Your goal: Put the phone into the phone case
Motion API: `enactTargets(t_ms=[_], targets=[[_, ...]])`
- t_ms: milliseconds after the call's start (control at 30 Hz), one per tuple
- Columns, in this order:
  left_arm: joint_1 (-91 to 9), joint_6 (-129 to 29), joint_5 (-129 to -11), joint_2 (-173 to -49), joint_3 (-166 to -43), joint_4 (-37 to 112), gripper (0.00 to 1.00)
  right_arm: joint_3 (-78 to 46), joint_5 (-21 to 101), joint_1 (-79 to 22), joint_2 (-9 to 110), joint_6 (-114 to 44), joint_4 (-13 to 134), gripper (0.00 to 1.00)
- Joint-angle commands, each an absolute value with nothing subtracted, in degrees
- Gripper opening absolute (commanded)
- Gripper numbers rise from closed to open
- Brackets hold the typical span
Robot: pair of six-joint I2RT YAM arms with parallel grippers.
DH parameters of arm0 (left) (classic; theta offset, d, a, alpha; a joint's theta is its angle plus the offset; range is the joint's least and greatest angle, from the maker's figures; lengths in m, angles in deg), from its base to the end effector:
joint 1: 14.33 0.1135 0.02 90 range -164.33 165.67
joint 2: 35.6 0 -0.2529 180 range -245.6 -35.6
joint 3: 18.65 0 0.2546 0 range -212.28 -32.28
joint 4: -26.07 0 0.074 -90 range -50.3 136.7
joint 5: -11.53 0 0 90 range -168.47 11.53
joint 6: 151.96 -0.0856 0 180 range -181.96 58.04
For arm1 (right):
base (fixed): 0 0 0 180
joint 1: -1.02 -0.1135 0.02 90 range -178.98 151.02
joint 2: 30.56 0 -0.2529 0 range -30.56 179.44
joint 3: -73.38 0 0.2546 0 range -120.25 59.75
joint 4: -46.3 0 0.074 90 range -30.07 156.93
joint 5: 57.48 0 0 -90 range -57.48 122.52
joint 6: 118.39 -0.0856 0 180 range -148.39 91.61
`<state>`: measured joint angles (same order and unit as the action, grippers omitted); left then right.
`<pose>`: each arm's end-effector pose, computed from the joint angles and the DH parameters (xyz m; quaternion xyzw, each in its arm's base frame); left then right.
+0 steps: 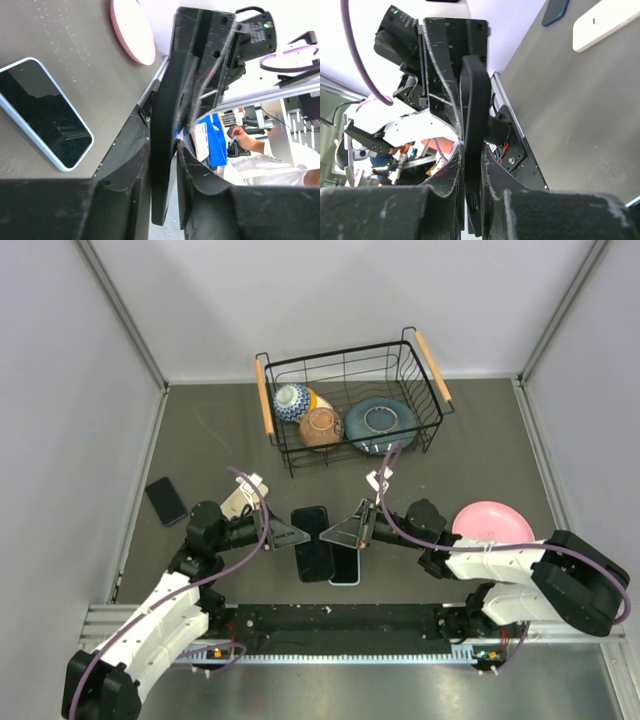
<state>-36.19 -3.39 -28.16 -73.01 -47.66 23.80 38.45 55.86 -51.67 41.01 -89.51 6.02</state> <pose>0.1601 -0.1352 0.2162 0.0576 0.7285 -0.6320 0.2578 0.1528 0.2565 0.2112 -0.0978 0.6792 0.6739 0.2740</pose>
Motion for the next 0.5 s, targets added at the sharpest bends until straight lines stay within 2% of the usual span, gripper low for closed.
enactTargets(t_ms=[0,33,67,100,167,200,300,467], targets=[[-36.3,-1.5,-28.5,-73.5,-46.9,19.2,0.14,37.6,57.4,-51.4,40.9,-90.4,-0.8,0.09],[-36.2,-1.8,-29.2,-74.0,-47.0,19.7,0.03,37.6,57.4,-51.4,40.9,-90.3,-0.4,0.15],[-36.2,-1.8,-29.3,-74.4,-46.9,19.9,0.00,37.7,57.4,-51.4,40.9,-90.2,0.3,0.20],[-36.3,-1.7,-29.2,-74.6,-46.8,19.6,0.00,37.9,58.2,-51.4,40.8,-90.0,0.3,0.29],[-36.2,-0.7,-29.2,-75.6,-46.3,17.0,0.00,38.0,59.3,-51.3,41.0,-89.6,-0.3,0.39],[-36.3,-0.3,-29.2,-75.7,-46.2,16.2,0.00,38.6,60.7,-51.4,41.1,-89.4,-0.5,0.50],[-36.2,0.4,-28.5,-76.6,-46.9,14.5,0.00,40.5,63.3,-51.4,41.7,-88.9,-0.9,0.63],[-36.3,-3.1,-29.3,-77.3,-48.8,16.8,0.00,44.5,64.2,-51.5,43.3,-90.8,-4.1,0.64]])
